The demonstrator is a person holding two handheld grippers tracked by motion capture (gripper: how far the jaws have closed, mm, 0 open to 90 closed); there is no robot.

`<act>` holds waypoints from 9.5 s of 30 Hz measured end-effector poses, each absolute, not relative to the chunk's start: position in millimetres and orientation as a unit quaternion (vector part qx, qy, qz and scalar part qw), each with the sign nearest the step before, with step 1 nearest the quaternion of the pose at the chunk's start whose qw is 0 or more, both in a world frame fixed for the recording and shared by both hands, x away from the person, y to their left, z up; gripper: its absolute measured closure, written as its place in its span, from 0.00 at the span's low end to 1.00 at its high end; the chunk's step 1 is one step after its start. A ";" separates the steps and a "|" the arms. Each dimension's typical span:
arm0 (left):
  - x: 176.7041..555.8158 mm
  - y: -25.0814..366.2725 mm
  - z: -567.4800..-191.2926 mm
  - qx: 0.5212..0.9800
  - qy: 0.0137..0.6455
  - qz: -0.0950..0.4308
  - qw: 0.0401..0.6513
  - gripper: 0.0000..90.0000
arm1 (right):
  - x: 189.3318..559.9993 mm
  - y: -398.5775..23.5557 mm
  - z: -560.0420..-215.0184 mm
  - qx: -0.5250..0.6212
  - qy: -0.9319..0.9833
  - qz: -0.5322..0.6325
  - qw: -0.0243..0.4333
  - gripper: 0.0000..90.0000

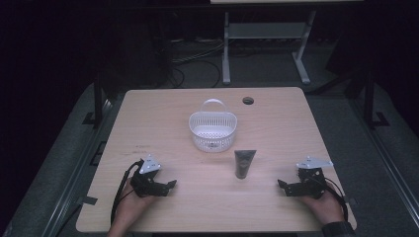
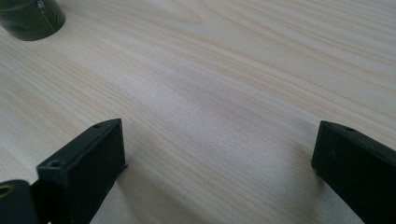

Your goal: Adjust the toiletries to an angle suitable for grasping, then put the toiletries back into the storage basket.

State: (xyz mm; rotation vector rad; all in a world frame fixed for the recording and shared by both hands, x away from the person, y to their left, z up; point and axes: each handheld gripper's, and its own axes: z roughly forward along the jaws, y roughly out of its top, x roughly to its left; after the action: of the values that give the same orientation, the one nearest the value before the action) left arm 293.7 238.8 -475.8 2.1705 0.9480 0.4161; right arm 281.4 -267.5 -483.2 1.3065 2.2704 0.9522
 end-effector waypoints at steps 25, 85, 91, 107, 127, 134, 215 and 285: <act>293.6 238.8 -475.9 0.842 0.368 0.162 0.360 0.14 | 272.8 -268.8 -451.5 0.444 0.797 0.385 0.142 0.97; 292.7 238.4 -476.0 0.839 0.372 0.163 0.361 0.14 | 286.3 -223.5 -376.3 0.342 0.799 0.484 0.102 1.00; 292.7 238.4 -476.0 0.839 0.372 0.163 0.361 0.14 | 288.8 -215.8 -373.3 0.332 0.803 0.485 0.099 1.00; 292.5 238.6 -475.7 0.840 0.372 0.162 0.360 0.14 | 298.6 -200.0 -371.0 0.322 0.809 0.482 0.098 1.00; 292.6 238.4 -475.9 0.839 0.372 0.163 0.361 0.14 | 312.5 -196.8 -369.3 0.329 0.807 0.478 0.108 1.00; 292.5 238.4 -476.0 0.839 0.372 0.163 0.361 0.14 | 317.3 -196.3 -369.4 0.332 0.807 0.477 0.110 1.00; 292.3 238.6 -476.0 0.839 0.372 0.163 0.361 0.14 | 323.4 -161.4 -374.7 0.310 0.831 0.448 0.110 0.15; 292.3 238.7 -475.6 0.840 0.372 0.161 0.360 0.14 | 329.5 -152.5 -355.6 0.318 0.830 0.439 0.131 0.33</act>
State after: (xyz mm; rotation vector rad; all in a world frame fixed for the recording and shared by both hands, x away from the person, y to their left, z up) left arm 292.3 238.7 -475.6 2.1666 0.9584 0.4145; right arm 329.5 -152.5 -355.6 0.9223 2.4111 1.2735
